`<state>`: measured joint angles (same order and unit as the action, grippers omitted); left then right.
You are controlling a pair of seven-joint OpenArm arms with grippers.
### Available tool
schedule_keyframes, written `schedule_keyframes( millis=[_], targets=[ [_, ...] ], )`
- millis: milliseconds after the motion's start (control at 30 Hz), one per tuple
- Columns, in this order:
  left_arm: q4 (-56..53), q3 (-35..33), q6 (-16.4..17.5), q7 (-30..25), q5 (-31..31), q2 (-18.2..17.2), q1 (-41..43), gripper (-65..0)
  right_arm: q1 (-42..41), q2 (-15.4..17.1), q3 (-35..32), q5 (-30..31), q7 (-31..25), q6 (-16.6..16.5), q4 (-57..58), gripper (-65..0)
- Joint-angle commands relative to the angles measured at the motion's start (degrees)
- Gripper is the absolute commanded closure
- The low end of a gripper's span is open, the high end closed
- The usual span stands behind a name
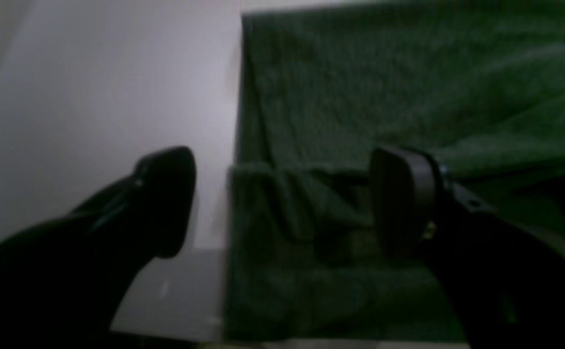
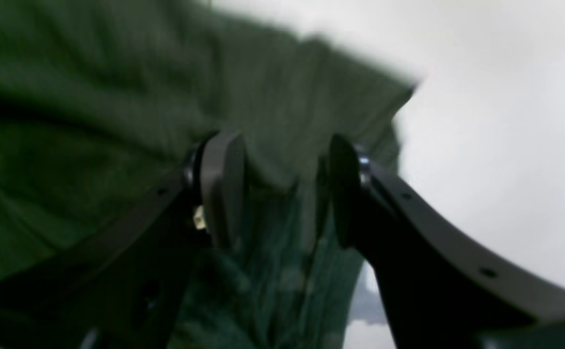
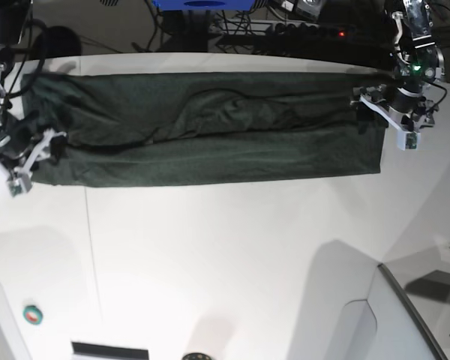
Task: Layout the t-shirt on the table in an organized manner, then fold the t-shirt properly
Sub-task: 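Hold the folded edge with both grippers and smooth it flat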
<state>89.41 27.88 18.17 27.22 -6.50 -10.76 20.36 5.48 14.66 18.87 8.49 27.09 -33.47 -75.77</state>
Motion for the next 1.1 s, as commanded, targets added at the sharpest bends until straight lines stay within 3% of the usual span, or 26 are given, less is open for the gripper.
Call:
schedule_keyframes(
  millis=[0, 200, 400, 533, 633, 1067],
  targets=[
    [2.1, 2.1, -0.5, -1.2, -0.5, -1.0, 0.0, -52.3, 0.4, 0.4, 1.8, 0.4, -0.2, -0.1, -2.9, -27.8],
    [6.8, 12.6, 0.1, -1.2, -1.0, 3.4, -0.5, -51.2, 5.3, -2.9, 7.1, 0.5, 1.1, -0.1, -12.5, -27.8],
    [-2.3, 13.2, 13.2, -1.2, -11.9, 1.8, -1.6, -51.3, 7.0, -4.5, 6.7, 0.5, 1.0, -0.1, -13.0, -27.5],
    [-12.3, 12.5, 15.6, -1.5, -19.0, -0.8, -3.6, -51.3, 7.6, -4.7, 5.2, 0.5, 1.0, -0.1, -13.1, -27.3],
    [-17.5, 12.5, 21.3, -1.6, -23.5, -2.6, -4.0, -50.7, 7.9, -4.8, 5.2, 0.5, 1.0, -0.1, -13.1, -27.3],
    [-26.5, 12.9, 21.8, -1.9, -19.5, -3.7, -9.0, -50.4, 9.2, -4.8, 5.2, 0.5, 1.0, -0.1, -13.5, -27.2]
  ],
)
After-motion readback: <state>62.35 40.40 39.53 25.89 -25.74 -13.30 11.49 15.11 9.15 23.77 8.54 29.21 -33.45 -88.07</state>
